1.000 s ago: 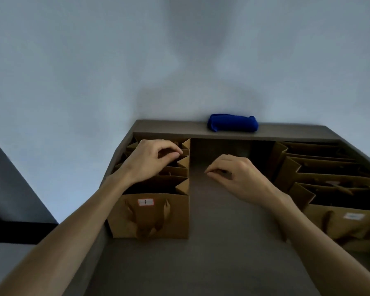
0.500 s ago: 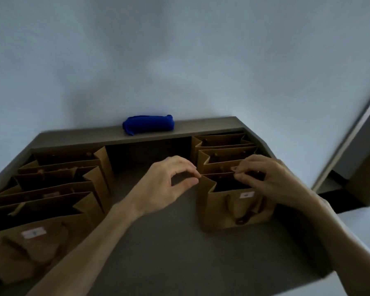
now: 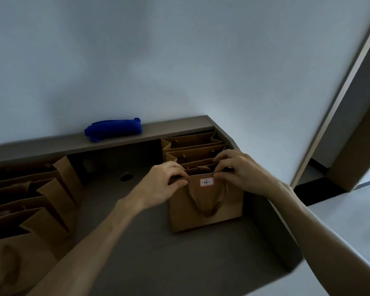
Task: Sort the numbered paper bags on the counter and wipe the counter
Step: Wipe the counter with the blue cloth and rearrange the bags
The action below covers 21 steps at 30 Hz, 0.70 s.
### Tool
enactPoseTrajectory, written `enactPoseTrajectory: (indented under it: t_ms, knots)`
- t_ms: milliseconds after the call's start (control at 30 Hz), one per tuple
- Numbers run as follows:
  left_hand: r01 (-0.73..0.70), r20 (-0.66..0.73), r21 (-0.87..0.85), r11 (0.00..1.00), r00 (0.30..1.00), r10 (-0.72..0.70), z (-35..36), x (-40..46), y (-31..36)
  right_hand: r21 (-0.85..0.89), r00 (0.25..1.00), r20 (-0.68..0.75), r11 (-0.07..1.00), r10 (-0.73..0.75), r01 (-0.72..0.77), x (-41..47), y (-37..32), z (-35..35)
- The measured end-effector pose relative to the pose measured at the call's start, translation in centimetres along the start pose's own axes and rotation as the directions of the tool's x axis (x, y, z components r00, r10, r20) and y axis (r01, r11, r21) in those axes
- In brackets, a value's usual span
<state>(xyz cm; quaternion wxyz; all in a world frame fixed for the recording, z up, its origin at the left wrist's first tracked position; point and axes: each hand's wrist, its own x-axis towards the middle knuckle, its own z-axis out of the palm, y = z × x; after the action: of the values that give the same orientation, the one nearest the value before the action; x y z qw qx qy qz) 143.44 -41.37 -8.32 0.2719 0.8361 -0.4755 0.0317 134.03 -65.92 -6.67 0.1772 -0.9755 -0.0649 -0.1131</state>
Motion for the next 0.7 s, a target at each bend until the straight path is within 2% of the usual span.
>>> enactPoseTrajectory:
  t_ms: [200,333,433,500,567,633,700]
  knots:
    - [-0.030,0.020,0.014,0.999,0.999,0.030,-0.2,-0.2,0.2,0.041,0.999,-0.010,0.999,-0.031,0.031,0.4,0.1,-0.1]
    - [-0.062,0.109,-0.055,0.997,0.992,0.068,-0.2,-1.6,0.7,0.096,0.994,-0.094,0.994,-0.052,0.061,-0.1,0.2,0.0]
    - [-0.059,0.147,-0.118,0.991,0.986,0.077,-0.7,-1.9,1.3,0.049,0.994,-0.064,0.995,-0.086,0.089,-0.2,0.4,0.5]
    - [-0.073,0.099,-0.156,0.985,0.991,0.089,-1.3,-1.4,1.6,0.029,0.994,-0.066,0.995,-0.092,0.094,-0.4,0.5,0.8]
    - [-0.069,-0.017,-0.138,0.988,0.998,0.067,-1.5,-0.2,1.5,0.029,0.992,-0.078,0.994,-0.102,0.105,-0.5,0.5,0.9]
    - [-0.013,-0.111,-0.035,0.999,0.994,0.009,-1.3,1.7,0.9,0.033,0.992,-0.077,0.994,-0.098,0.100,-0.6,0.4,0.9]
    - [0.059,-0.122,0.090,0.994,0.991,-0.048,-0.8,3.6,0.1,0.038,0.992,-0.081,0.994,-0.095,0.098,-0.7,0.5,0.9]
